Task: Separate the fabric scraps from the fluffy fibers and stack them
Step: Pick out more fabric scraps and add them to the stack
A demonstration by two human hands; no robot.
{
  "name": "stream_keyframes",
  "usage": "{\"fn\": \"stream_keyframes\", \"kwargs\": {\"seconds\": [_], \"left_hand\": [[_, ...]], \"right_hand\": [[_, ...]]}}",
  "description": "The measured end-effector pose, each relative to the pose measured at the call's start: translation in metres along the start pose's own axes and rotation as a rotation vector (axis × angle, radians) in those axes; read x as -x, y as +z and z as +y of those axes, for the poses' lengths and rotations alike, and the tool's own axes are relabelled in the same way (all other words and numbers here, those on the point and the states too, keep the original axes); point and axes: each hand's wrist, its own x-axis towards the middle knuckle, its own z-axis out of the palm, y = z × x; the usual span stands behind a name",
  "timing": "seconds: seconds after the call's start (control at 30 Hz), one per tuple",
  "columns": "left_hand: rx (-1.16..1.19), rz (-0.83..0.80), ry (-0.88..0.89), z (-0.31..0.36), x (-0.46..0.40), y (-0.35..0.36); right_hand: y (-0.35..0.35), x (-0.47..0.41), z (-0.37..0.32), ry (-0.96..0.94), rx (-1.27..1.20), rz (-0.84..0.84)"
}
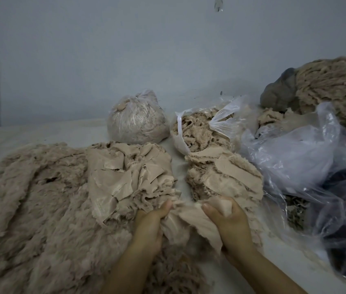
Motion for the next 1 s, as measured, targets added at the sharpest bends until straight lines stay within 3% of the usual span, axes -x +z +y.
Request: {"fn": "stream_keyframes", "kwargs": {"seconds": [0.17, 0.33, 0.4, 0.5, 0.63, 0.77, 0.93, 1.0], "left_hand": [[0.030, -0.012, 0.005, 0.005, -0.004, -0.006], [-0.066, -0.318, -0.039, 0.001, 0.009, 0.002], [-0.130, -0.364, -0.017, -0.002, 0.014, 0.006], [-0.184, -0.340, 0.021, -0.002, 0.019, 0.011], [-0.140, -0.187, 0.022, -0.001, 0.016, 0.011], [-0.007, -0.076, -0.054, 0.004, 0.010, 0.002], [0.074, -0.258, -0.136, 0.010, 0.015, -0.001], [0.127, -0.285, -0.202, 0.012, 0.014, 0.000]], "right_hand": [[-0.007, -0.004, -0.016, 0.056, -0.045, -0.102], [-0.005, -0.003, -0.023, 0.169, 0.055, -0.339], [-0.002, -0.002, -0.022, 0.181, 0.103, -0.398], [0.002, 0.001, -0.019, 0.163, 0.182, -0.452], [-0.001, 0.001, -0.020, 0.176, 0.142, -0.497], [-0.004, -0.002, -0.029, 0.132, 0.139, -0.394], [-0.011, -0.052, -0.083, -0.049, -0.096, -0.062], [-0.015, -0.076, -0.094, -0.175, 0.225, 0.027]]}}
